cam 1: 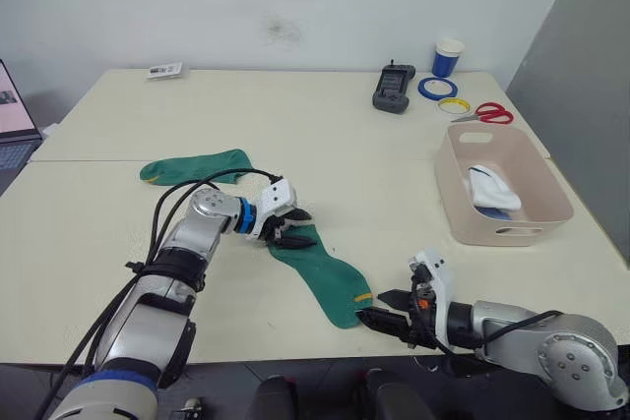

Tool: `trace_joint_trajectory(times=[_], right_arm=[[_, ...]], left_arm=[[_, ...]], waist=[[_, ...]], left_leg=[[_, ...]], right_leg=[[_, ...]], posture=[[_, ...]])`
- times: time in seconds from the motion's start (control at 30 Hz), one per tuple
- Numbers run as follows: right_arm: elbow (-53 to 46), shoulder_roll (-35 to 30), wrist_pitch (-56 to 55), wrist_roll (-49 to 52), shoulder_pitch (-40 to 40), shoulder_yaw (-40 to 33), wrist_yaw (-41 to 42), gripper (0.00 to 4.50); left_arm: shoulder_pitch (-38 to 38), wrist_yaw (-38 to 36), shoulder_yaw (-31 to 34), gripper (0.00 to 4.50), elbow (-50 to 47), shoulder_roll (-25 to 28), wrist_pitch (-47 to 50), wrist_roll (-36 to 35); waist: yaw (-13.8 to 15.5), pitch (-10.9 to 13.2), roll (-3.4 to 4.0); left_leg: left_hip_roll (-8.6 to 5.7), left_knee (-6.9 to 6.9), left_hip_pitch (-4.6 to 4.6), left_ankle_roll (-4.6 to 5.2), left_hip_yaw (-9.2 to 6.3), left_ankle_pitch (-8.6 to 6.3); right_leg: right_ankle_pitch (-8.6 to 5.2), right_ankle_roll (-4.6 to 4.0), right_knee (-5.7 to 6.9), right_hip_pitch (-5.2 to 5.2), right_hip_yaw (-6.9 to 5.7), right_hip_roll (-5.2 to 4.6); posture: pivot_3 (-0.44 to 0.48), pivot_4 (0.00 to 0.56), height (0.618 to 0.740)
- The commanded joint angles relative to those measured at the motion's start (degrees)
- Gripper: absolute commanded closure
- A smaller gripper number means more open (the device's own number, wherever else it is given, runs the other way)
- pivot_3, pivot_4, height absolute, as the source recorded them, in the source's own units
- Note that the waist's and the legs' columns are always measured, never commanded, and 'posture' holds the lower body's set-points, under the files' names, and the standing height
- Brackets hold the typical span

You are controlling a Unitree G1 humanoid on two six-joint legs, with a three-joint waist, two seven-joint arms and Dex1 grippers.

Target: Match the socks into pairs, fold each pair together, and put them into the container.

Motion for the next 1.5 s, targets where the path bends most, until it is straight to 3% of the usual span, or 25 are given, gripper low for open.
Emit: trace_joint_trajectory(times=[0.03,0.2,0.27,0.43,0.73,0.87,1.07,1.5], right_arm=[[-0.03,0.97,0.72,3.73,-1.00,-1.66,-1.45,2.00],[1.46,0.13,1.21,5.19,-2.03,-2.06,-1.46,3.75],[1.87,-0.85,0.30,4.48,-2.89,-1.59,0.02,4.48],[4.35,-6.51,-1.90,1.50,-6.47,0.19,7.15,4.48],[13.16,-23.72,-13.19,-8.60,-17.33,9.17,37.32,4.48],[21.82,-26.51,-19.49,-16.38,-24.65,16.07,49.01,4.48],[36.70,-22.51,-27.29,-28.55,-34.63,25.89,58.70,4.48],[46.67,-15.96,-31.96,-39.21,-39.08,28.27,63.84,4.48]], left_arm=[[-0.22,-1.84,-0.27,2.76,0.64,0.43,-0.52,0.75],[1.72,-1.92,1.00,4.36,-2.14,1.83,1.62,0.06],[3.47,-0.95,2.16,4.50,-4.61,2.50,3.40,-0.84],[12.83,1.83,6.01,4.50,-19.23,4.94,12.48,-5.29],[34.11,19.46,15.74,4.50,-56.99,4.36,36.20,-15.72],[39.69,26.74,18.38,4.50,-66.85,3.20,46.63,-19.98],[36.79,36.07,18.93,4.50,-59.41,1.30,41.46,-15.09],[34.05,34.73,14.29,4.50,-52.37,2.35,37.46,-13.74]], waist=[[0.00,0.00,0.00],[-0.03,0.00,0.00],[-0.10,0.00,0.00],[-0.58,0.00,0.00],[-0.80,0.02,-0.03],[-0.60,0.03,-0.03],[-0.20,0.03,-0.04],[0.07,0.05,-0.02]], left_leg=[[0.00,0.01,-0.01,0.00,-0.01,0.00],[0.01,0.01,-0.01,0.00,-0.01,0.00],[0.04,0.00,0.00,0.00,-0.01,0.00],[0.12,-0.02,0.04,0.00,-0.03,0.00],[0.14,-0.06,0.09,0.00,-0.16,0.00],[0.12,-0.08,0.13,0.01,-0.19,0.00],[0.05,-0.07,0.19,0.01,-0.18,0.00],[0.10,-0.09,0.12,0.01,-0.18,-0.01]], right_leg=[[0.00,0.00,0.00,0.00,-0.01,0.01],[0.00,0.00,0.00,0.00,0.00,0.02],[0.00,0.00,0.00,0.00,0.01,0.03],[0.00,0.00,0.01,-0.01,0.03,0.09],[-0.01,0.00,-0.03,0.01,0.04,-0.06],[-0.01,0.00,-0.05,0.02,0.07,-0.12],[-0.02,-0.01,-0.05,0.04,0.07,-0.06],[-0.02,-0.05,-0.05,0.00,0.08,-0.27]], posture=[[0.000,0.150,0.740],[0.000,0.150,0.740],[0.000,0.150,0.740],[0.000,0.150,0.740],[0.000,0.150,0.740],[0.000,0.150,0.740],[0.000,0.150,0.740],[0.000,0.150,0.740]])
